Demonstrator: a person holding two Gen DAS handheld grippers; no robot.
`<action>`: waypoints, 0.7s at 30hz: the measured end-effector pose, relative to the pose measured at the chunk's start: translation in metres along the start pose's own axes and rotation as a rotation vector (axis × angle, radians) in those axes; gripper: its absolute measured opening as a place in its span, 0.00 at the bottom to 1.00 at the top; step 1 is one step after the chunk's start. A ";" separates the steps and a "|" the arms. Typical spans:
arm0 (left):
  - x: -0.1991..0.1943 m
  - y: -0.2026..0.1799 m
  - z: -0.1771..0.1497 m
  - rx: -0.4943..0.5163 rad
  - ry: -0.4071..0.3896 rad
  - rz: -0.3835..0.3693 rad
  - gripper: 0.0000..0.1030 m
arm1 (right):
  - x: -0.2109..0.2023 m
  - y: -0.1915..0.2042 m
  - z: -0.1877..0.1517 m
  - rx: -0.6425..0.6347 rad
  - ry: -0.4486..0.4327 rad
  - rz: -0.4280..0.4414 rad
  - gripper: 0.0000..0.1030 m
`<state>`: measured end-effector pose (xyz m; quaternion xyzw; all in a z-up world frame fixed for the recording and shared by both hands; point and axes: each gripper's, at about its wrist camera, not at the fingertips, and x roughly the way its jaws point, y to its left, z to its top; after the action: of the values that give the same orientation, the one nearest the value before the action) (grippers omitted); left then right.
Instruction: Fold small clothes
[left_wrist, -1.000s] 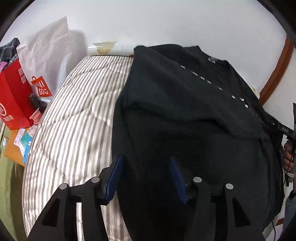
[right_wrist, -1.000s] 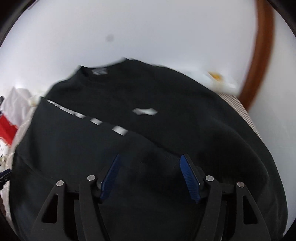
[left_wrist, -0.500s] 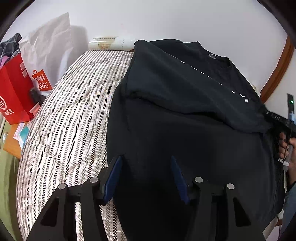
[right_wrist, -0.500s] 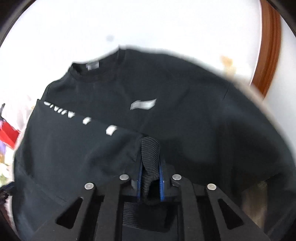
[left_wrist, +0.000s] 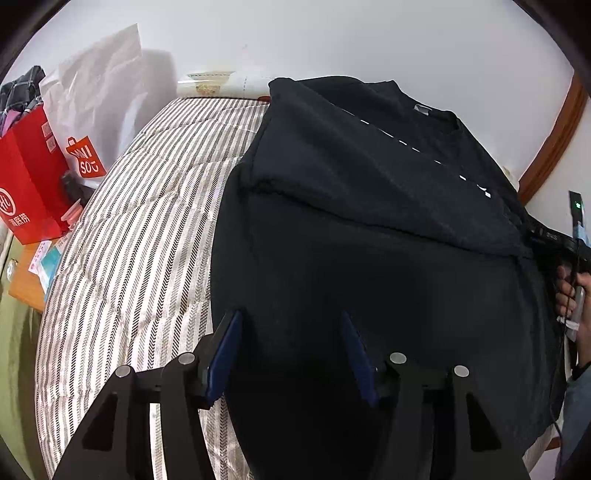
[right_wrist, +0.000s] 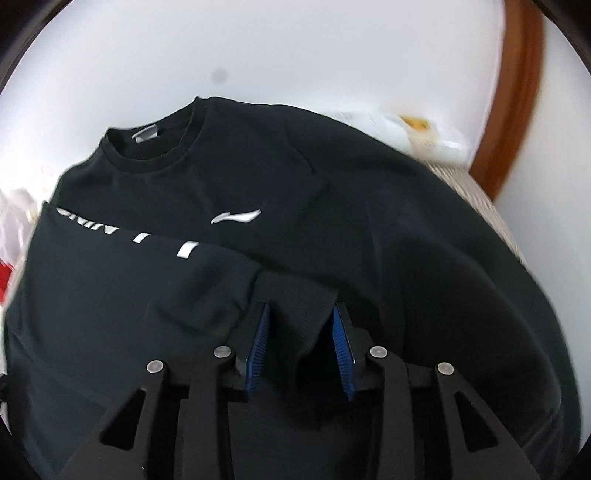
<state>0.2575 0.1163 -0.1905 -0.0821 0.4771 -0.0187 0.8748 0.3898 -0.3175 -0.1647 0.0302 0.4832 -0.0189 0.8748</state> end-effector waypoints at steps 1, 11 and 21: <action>-0.002 -0.001 -0.002 0.005 -0.003 0.001 0.54 | -0.006 -0.004 -0.006 0.017 0.003 0.012 0.34; -0.019 -0.011 -0.028 0.027 -0.027 -0.006 0.59 | -0.130 -0.075 -0.078 0.080 -0.151 -0.155 0.61; -0.029 -0.017 -0.049 -0.007 -0.028 -0.023 0.60 | -0.181 -0.206 -0.188 0.249 -0.054 -0.347 0.62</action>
<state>0.2012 0.0968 -0.1901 -0.0910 0.4640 -0.0262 0.8808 0.1220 -0.5092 -0.1189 0.0538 0.4515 -0.2296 0.8605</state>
